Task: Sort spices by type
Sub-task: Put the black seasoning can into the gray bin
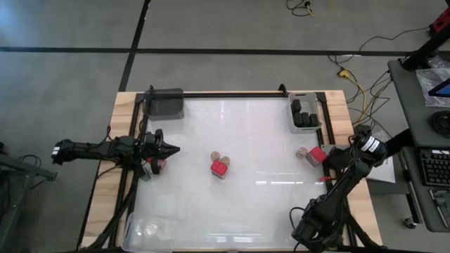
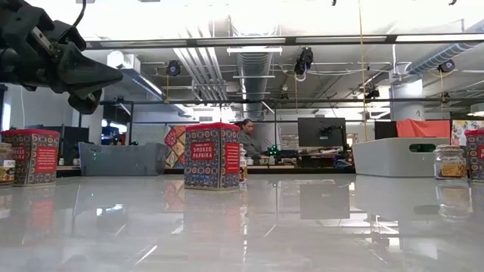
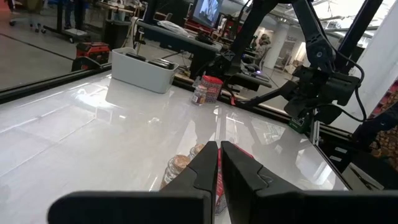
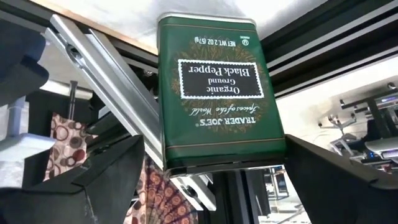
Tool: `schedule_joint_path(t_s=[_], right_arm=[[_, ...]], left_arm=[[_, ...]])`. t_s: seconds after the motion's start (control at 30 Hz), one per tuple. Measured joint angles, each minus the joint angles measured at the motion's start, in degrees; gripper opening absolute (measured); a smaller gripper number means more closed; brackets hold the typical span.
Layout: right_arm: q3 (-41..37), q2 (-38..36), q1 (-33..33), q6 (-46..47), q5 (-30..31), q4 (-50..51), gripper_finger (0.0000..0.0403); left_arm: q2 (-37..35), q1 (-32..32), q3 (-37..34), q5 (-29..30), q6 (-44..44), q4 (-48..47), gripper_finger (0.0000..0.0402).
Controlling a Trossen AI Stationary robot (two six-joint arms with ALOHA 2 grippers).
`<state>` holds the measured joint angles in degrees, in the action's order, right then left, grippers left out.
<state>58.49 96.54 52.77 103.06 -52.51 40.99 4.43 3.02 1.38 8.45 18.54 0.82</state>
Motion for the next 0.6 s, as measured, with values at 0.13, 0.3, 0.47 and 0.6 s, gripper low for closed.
schedule_joint_path(t_s=[0.13,0.3,0.47,0.6], right_arm=[[-0.04,0.12,0.0,-0.08,0.0,0.0,0.0362],[-0.06,0.12,0.0,-0.14,-0.02,0.05,0.0324],[-0.08,0.12,0.0,-0.64,-0.36,0.08,0.0273],[-0.03,0.08,-0.06,-1.86,-0.33,0.62,0.0265]], left_arm=[[0.0,-0.02,0.0,0.01,-0.02,0.0,0.0004],[0.0,0.0,0.0,0.0,-0.02,0.0,0.0004],[0.0,-0.02,0.0,0.0,-0.01,0.0,0.0004],[0.0,-0.01,0.0,0.02,-0.01,0.0,0.0004]])
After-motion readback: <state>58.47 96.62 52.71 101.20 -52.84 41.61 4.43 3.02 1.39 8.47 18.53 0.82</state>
